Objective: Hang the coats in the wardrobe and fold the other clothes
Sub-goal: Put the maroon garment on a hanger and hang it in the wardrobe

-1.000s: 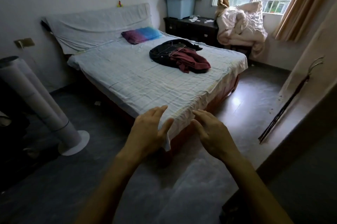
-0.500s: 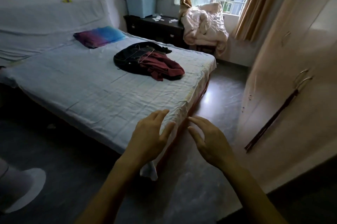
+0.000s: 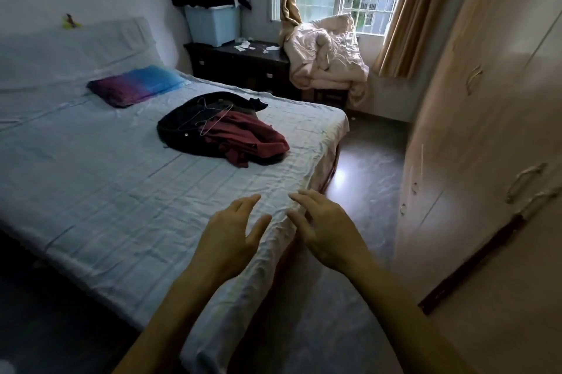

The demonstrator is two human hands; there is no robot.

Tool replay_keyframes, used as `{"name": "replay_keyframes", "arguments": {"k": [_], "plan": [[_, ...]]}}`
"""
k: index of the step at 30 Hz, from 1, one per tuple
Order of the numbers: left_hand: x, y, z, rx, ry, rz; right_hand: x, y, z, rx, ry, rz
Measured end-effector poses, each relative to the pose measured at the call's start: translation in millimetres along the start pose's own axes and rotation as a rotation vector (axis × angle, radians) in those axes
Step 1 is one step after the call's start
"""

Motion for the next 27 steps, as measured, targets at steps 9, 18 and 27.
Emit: {"name": "replay_keyframes", "arguments": {"k": [9, 18, 27], "plan": [[139.1, -22.3, -11.6, -0.027, 0.052, 0.03, 127.3, -1.6, 72.8, 0.042, 0.018, -0.057], [287.9, -48.5, -77.8, -0.181, 0.096, 0.106, 267.6, -32.7, 132.4, 0.011, -0.01, -0.116], [422.8, -76.3, -102.6, -0.198, 0.11, 0.079, 395.2, -49.8, 188.5, 0.007, -0.007, -0.154]]}}
Point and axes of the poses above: each hand's wrist, its own x-axis towards the middle knuckle, its own y-axis out of the back of the hand, z = x × y, the point moved 3 cm from there along x, towards the middle knuckle, and after that the axes turned 2 degrees about -z, right-handed, at the moved point
